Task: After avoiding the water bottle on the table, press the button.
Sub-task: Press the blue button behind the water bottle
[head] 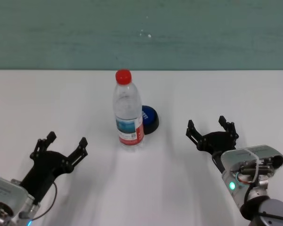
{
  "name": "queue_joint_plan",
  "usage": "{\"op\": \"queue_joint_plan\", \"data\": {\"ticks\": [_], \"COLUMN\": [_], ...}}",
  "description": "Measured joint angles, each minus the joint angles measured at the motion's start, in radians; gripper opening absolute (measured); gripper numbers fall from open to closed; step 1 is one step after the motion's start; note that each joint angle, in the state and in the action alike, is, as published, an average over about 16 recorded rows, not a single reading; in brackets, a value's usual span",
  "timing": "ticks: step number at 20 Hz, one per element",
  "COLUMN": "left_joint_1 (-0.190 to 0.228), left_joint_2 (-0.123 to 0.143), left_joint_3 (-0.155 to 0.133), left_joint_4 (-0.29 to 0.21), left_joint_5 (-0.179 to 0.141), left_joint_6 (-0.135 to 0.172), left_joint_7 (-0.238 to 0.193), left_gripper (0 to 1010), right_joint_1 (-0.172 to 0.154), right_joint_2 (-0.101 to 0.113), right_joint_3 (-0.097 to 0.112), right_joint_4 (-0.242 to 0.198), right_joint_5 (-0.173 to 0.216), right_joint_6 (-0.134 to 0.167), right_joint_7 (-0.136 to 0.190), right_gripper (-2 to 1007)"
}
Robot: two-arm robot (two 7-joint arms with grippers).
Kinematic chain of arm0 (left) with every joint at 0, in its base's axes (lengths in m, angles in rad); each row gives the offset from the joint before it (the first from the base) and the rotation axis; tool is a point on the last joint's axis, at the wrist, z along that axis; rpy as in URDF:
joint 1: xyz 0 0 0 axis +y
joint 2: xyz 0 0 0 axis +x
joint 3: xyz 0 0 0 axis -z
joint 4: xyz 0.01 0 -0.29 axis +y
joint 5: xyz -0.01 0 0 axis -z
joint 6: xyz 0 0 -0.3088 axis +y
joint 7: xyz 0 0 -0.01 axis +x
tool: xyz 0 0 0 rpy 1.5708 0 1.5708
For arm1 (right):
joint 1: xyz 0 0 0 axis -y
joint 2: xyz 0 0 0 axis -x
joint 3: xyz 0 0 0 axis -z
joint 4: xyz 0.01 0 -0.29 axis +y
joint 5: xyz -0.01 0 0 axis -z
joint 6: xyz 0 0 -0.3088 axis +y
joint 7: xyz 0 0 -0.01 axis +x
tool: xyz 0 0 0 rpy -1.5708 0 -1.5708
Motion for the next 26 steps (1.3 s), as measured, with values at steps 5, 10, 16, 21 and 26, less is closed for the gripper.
{"op": "queue_joint_plan", "data": {"ticks": [5, 10, 16, 21, 26], "left_joint_1": [-0.003, -0.012, -0.021, -0.026, -0.030], "left_joint_2": [-0.004, -0.012, -0.021, -0.027, -0.033], "left_joint_3": [0.015, 0.030, 0.047, 0.060, 0.074], "left_joint_4": [-0.001, 0.001, 0.005, 0.007, 0.007], "left_joint_5": [0.011, 0.025, 0.041, 0.053, 0.063], "left_joint_6": [-0.008, -0.012, -0.014, -0.014, -0.014], "left_joint_7": [0.004, 0.010, 0.016, 0.021, 0.024], "left_gripper": [1010, 1010, 1010, 1010, 1010], "right_joint_1": [0.000, 0.000, 0.000, 0.000, 0.000], "right_joint_2": [0.000, 0.000, 0.000, 0.000, 0.000], "right_joint_3": [0.000, 0.000, 0.000, 0.000, 0.000], "right_joint_4": [0.000, 0.000, 0.000, 0.000, 0.000], "right_joint_5": [0.000, 0.000, 0.000, 0.000, 0.000], "right_joint_6": [0.000, 0.000, 0.000, 0.000, 0.000], "right_joint_7": [0.000, 0.000, 0.000, 0.000, 0.000], "right_gripper": [1004, 1004, 1004, 1004, 1004]}}
